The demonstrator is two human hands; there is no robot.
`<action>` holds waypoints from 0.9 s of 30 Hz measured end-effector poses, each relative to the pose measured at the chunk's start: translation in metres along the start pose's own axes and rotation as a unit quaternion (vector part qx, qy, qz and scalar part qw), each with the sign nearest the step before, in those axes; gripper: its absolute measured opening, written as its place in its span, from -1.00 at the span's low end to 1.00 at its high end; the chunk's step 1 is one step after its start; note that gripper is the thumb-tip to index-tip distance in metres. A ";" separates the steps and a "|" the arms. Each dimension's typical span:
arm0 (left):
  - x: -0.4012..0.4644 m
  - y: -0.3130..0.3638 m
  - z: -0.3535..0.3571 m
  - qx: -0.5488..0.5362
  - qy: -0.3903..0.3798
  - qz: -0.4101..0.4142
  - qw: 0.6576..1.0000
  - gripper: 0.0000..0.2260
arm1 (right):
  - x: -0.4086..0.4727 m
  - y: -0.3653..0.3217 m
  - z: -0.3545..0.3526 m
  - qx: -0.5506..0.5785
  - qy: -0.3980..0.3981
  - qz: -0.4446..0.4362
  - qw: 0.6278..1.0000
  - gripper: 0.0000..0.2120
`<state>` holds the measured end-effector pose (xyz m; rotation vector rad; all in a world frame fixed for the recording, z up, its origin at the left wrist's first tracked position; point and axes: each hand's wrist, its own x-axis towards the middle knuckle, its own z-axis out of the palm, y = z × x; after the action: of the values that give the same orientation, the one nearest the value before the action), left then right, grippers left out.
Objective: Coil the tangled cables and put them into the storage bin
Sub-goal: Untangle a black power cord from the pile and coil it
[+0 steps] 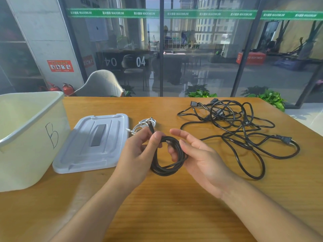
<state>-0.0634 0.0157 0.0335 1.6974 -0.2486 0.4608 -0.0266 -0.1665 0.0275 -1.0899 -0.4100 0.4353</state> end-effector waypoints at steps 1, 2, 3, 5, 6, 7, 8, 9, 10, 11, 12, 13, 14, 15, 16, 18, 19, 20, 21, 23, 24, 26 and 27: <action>0.000 -0.001 0.000 0.001 -0.008 -0.001 1.000 -0.70 | 0.000 0.001 0.000 0.020 -0.005 0.000 1.000 -0.62; 0.000 -0.001 -0.001 0.003 -0.019 -0.001 1.000 -0.73 | 0.000 0.002 0.000 0.047 -0.007 0.001 0.999 -0.61; 0.001 -0.002 -0.001 0.004 -0.030 0.001 1.000 -0.79 | 0.001 0.004 -0.001 0.078 -0.006 0.003 0.997 -0.60; 0.000 -0.004 0.000 0.002 -0.046 0.002 0.999 -0.90 | 0.002 0.006 -0.002 0.117 0.000 -0.002 0.993 -0.63; 0.000 -0.004 0.000 0.003 -0.048 0.003 0.999 -0.92 | 0.002 0.006 -0.003 0.104 0.006 -0.008 0.995 -0.66; 0.000 -0.004 0.000 0.003 -0.044 0.004 0.999 -0.91 | 0.002 0.006 -0.003 0.066 0.012 -0.018 0.998 -0.68; -0.001 -0.004 -0.001 0.001 -0.039 0.004 0.999 -0.90 | 0.002 0.005 -0.003 0.014 0.018 -0.028 0.999 -0.69; -0.001 -0.004 -0.001 0.000 -0.034 0.003 0.999 -0.89 | 0.001 0.003 -0.003 -0.039 0.023 -0.040 0.998 -0.69; -0.002 -0.004 -0.001 0.002 -0.031 0.002 1.000 -0.89 | 0.001 0.002 -0.003 -0.085 0.026 -0.052 0.995 -0.70; -0.002 -0.004 -0.001 0.004 -0.028 0.000 1.000 -0.89 | 0.000 0.001 -0.004 -0.124 0.025 -0.064 0.990 -0.71; -0.002 -0.004 0.000 0.005 -0.026 -0.003 1.000 -0.92 | -0.001 0.000 -0.004 -0.165 0.021 -0.077 0.983 -0.71; -0.003 -0.004 0.000 0.005 -0.023 -0.007 1.000 -0.94 | -0.002 -0.001 -0.003 -0.221 0.019 -0.096 0.970 -0.71; -0.003 -0.005 0.001 0.008 -0.019 -0.013 1.000 -0.94 | -0.003 -0.001 -0.003 -0.293 0.027 -0.122 0.948 -0.72; -0.003 -0.006 0.001 0.012 -0.016 -0.018 1.000 -0.91 | -0.003 -0.001 -0.003 -0.369 0.046 -0.153 0.915 -0.73; -0.004 -0.007 0.001 0.019 -0.015 -0.023 0.999 -0.90 | -0.003 0.001 -0.003 -0.436 0.075 -0.188 0.877 -0.75; -0.003 -0.009 0.002 0.022 -0.019 -0.024 0.999 -0.92 | -0.004 0.001 -0.003 -0.516 0.125 -0.261 0.806 -0.83; -0.003 -0.010 0.002 0.017 -0.022 -0.021 0.999 -0.93 | -0.005 0.000 -0.002 -0.530 0.140 -0.286 0.785 -0.86; -0.003 -0.010 0.002 0.012 -0.025 -0.018 0.999 -0.93 | -0.005 -0.001 -0.001 -0.535 0.151 -0.302 0.774 -0.89; -0.003 -0.010 0.002 0.007 -0.027 -0.015 0.999 -0.94 | -0.005 -0.001 -0.001 -0.538 0.160 -0.316 0.766 -0.92; -0.003 -0.010 0.003 -0.002 -0.029 -0.013 1.000 -0.94 | -0.006 -0.002 0.000 -0.554 0.172 -0.336 0.742 -0.94; -0.003 -0.010 0.004 -0.008 -0.027 -0.013 1.000 -0.94 | -0.005 -0.001 0.001 -0.561 0.174 -0.337 0.736 -0.93; -0.003 -0.011 0.003 -0.011 -0.025 -0.010 1.000 -0.91 | -0.004 0.001 0.003 -0.536 0.177 -0.311 0.765 -0.91; -0.003 -0.011 0.003 -0.009 -0.026 -0.008 1.000 -0.90 | -0.003 0.002 0.005 -0.492 0.183 -0.285 0.802 -0.91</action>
<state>-0.0611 0.0144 0.0221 1.6944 -0.2771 0.4016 -0.0317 -0.1636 0.0270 -1.9198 -0.6084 -0.6204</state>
